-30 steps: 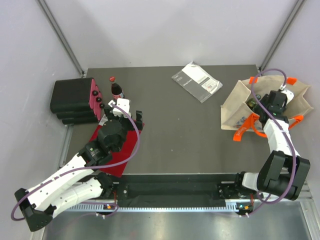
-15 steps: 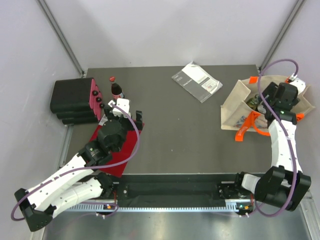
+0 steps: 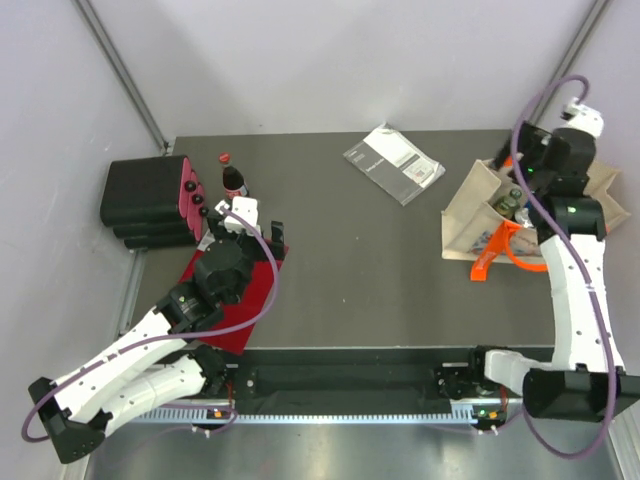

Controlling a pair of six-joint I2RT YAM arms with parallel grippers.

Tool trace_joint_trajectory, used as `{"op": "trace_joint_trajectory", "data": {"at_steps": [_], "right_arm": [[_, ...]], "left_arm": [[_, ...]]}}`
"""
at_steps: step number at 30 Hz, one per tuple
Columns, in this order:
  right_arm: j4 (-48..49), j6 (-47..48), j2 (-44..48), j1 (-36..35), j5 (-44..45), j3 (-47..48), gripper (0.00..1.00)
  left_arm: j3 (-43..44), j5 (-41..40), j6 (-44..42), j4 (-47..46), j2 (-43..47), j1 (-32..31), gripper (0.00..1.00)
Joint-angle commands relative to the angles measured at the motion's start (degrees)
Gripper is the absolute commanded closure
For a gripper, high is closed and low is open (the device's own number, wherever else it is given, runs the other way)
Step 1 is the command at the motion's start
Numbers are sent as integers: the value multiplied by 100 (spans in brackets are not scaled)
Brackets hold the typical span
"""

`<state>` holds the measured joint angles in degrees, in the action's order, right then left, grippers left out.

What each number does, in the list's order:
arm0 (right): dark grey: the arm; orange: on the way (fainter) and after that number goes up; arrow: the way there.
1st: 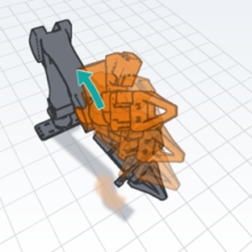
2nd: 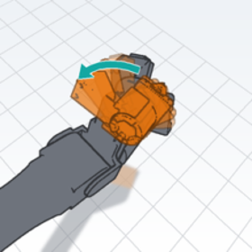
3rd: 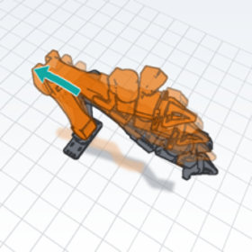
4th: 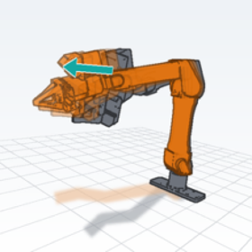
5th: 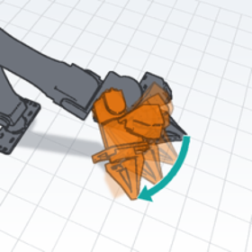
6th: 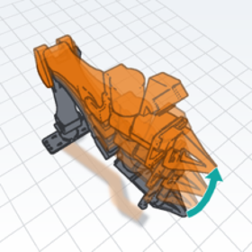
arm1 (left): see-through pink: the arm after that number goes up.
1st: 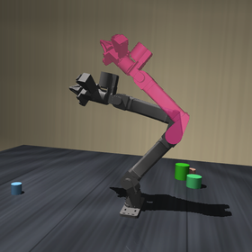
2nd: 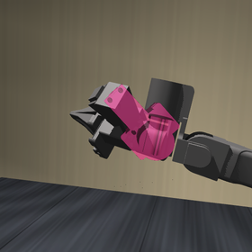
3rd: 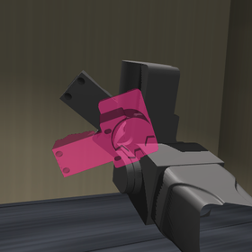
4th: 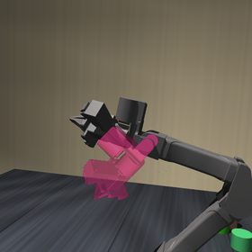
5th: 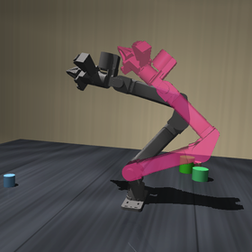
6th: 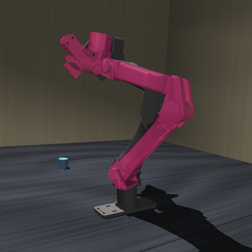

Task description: Place the beverage into the canvas bag

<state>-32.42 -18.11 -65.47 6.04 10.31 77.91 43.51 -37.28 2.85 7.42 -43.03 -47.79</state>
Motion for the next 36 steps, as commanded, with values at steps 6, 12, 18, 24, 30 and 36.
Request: {"op": "trace_joint_trajectory", "data": {"at_steps": [6,12,18,24,30,36], "right_arm": [[622,-79,350,-2976,-300,-55,0],[1756,-184,886,-4093,-705,-1373,0],[1916,-158,1203,-4331,-881,-2034,0],[2038,-114,1634,-4331,-846,-2464,0],[1986,-96,1678,-4331,-837,-2553,0],[1915,-140,1652,-4331,-837,-2482,0]], "left_arm": [[395,-87,391,-22,-486,-11,3],[1712,-158,857,918,-2032,680,8],[3206,406,1332,1534,-3360,2096,16],[3919,81,1157,1543,-3950,2380,15],[3964,-289,1209,1411,-4100,2633,12],[3806,-87,1139,1122,-4345,2924,15]]}}
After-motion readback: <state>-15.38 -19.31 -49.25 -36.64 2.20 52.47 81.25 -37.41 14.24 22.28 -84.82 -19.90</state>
